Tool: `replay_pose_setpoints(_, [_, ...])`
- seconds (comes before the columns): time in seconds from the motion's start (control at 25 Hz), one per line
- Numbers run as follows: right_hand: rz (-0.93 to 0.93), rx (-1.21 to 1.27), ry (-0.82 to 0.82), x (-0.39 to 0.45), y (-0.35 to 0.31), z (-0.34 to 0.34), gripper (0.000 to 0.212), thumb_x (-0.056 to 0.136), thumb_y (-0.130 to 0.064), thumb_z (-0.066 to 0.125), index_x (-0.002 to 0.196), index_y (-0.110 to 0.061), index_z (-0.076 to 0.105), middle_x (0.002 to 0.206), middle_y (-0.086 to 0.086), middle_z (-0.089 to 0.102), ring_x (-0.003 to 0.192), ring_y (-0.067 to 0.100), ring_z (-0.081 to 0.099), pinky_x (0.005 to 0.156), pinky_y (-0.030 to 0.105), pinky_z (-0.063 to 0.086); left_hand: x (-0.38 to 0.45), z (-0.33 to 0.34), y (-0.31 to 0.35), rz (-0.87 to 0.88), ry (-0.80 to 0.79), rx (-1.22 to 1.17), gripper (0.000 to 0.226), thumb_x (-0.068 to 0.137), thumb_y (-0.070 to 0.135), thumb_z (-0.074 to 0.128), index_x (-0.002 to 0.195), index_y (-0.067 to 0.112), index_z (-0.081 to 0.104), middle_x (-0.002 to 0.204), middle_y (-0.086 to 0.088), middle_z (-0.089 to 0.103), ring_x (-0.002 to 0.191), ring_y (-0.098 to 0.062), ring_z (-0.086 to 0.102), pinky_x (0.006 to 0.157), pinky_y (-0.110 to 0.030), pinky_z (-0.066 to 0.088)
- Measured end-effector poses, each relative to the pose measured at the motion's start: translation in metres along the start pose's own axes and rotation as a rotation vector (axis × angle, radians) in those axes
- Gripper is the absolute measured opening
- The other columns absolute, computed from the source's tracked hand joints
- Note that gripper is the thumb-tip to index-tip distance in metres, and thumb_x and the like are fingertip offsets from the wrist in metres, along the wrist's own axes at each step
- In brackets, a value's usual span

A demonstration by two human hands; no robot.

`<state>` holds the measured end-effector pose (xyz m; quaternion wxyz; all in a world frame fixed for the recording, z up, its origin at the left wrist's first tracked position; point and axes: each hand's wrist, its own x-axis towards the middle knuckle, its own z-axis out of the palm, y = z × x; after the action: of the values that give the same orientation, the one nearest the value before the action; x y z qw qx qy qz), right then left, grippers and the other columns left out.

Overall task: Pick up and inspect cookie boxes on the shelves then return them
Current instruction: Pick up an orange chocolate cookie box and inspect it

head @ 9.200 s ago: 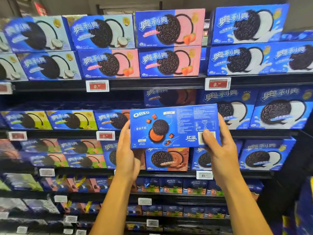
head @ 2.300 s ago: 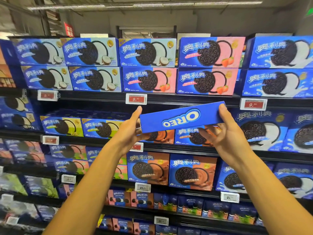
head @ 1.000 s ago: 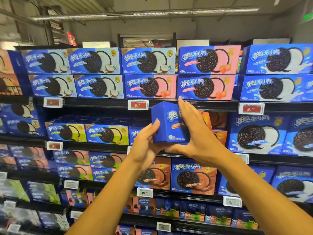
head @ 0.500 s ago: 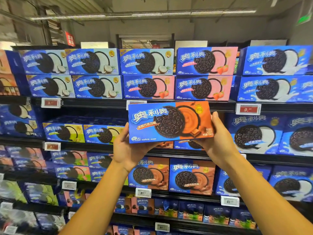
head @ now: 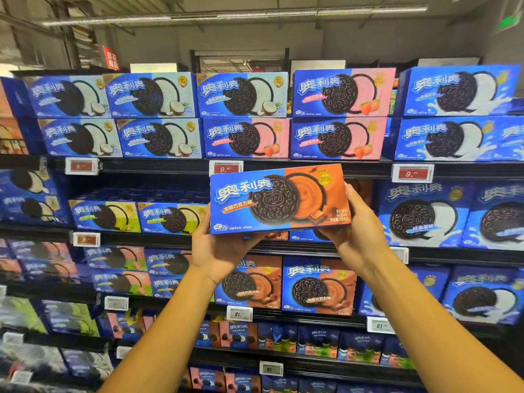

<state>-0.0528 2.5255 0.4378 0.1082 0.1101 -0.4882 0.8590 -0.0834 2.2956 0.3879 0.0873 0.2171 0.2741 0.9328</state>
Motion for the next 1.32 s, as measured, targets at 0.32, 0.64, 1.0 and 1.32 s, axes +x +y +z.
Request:
replay_pose_setpoints(0.32, [-0.003,0.079,0.059,-0.004,0.003,-0.003,0.02,0.098,-0.032,0.054,0.104,-0.023,0.071,0.09,0.004,0.065,0.077,0.018,0.059,0.061,0.031,0.051,0.0,-0.001,0.004,0.036,0.105,0.094,0.043,0.092,0.042,0.051,0.121,0.017,0.07,0.123,-0.012,0.069,0.105,-0.031,0.069,0.079,-0.049,0.058])
replay_pose_setpoints(0.64, [-0.107,0.139,0.181,-0.001,0.006,-0.006,0.022,0.096,-0.026,0.058,0.11,-0.017,0.073,0.092,0.0,0.075,0.08,0.016,0.071,0.073,0.031,0.059,0.004,0.008,0.007,0.261,0.188,0.456,0.036,0.105,0.017,0.04,0.138,0.015,0.055,0.13,-0.009,0.066,0.103,-0.019,0.069,0.077,-0.029,0.058])
replay_pose_setpoints(1.0, [-0.096,0.15,0.161,0.006,0.012,-0.017,0.021,0.102,-0.027,0.054,0.104,-0.023,0.075,0.101,-0.001,0.075,0.089,0.016,0.071,0.08,0.035,0.059,0.0,0.011,0.007,0.281,0.199,0.489,0.055,0.086,0.022,0.062,0.139,0.011,0.051,0.133,-0.012,0.063,0.121,-0.029,0.061,0.1,-0.044,0.052])
replay_pose_setpoints(1.32, [-0.039,0.155,0.169,0.008,0.012,-0.024,0.037,0.102,-0.03,0.052,0.134,-0.012,0.062,0.132,0.011,0.065,0.118,0.026,0.06,0.107,0.046,0.045,0.001,0.007,0.009,0.324,0.169,0.563,0.039,0.082,0.021,0.065,0.12,0.023,0.064,0.127,-0.005,0.068,0.119,-0.026,0.062,0.107,-0.05,0.043])
